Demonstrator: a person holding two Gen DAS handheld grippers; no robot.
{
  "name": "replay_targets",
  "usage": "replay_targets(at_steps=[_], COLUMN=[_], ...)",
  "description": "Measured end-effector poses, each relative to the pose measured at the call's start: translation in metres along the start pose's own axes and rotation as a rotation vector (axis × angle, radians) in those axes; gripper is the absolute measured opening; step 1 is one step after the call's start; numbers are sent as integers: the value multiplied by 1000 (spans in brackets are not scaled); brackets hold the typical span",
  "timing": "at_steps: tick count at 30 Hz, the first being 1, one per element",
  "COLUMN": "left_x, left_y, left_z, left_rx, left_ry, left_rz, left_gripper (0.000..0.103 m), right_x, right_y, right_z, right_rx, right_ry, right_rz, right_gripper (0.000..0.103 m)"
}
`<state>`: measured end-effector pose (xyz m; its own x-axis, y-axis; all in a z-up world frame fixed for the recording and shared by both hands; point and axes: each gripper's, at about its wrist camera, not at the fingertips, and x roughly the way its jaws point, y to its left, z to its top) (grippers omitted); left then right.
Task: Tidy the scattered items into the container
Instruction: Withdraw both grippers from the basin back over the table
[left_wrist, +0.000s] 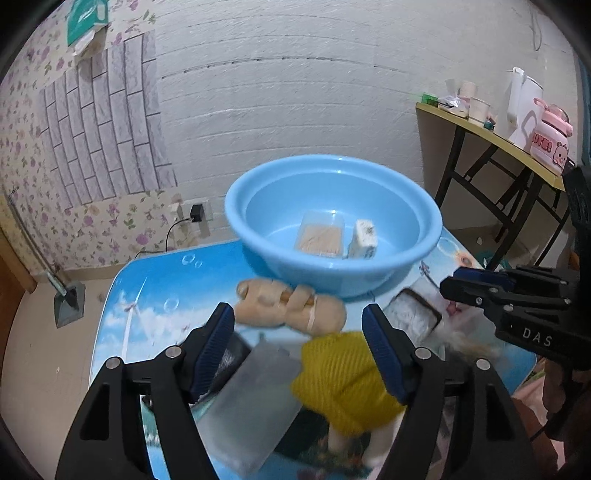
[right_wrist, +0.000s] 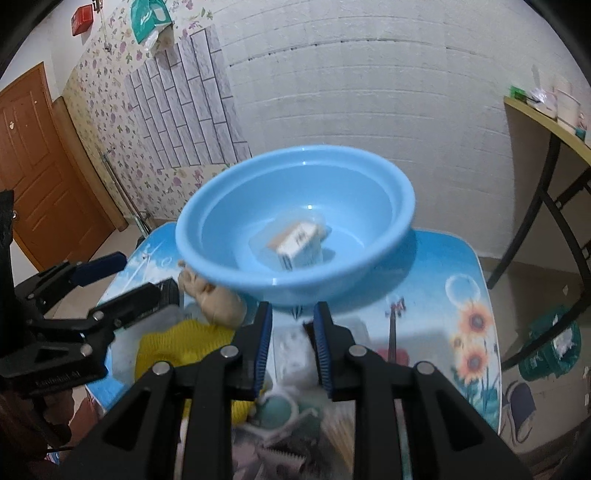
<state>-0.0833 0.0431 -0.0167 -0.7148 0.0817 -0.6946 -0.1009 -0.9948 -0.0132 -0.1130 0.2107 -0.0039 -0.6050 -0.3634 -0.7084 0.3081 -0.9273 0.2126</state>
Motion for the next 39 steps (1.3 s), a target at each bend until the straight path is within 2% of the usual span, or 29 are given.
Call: replay_targets(at_steps=[7, 14, 26, 39], left_x=[-13, -19, -18, -10], left_y=[1, 3, 0, -3], left_z=[-33, -56, -72, -78], left_rx=[20, 14, 12, 17], left_ry=[22, 56, 88, 120], left_rz=[32, 20, 10, 12], left_gripper=[72, 72, 72, 72], right_x=[-7, -13, -12, -14], right_y=[12, 15, 21, 15], right_z=[-27, -45, -68, -69], right_rx=[-36, -40, -48, -35], right_ry=[33, 76, 141, 130], right_rz=[-17, -35, -31, -37], right_gripper=[23, 24, 24, 24])
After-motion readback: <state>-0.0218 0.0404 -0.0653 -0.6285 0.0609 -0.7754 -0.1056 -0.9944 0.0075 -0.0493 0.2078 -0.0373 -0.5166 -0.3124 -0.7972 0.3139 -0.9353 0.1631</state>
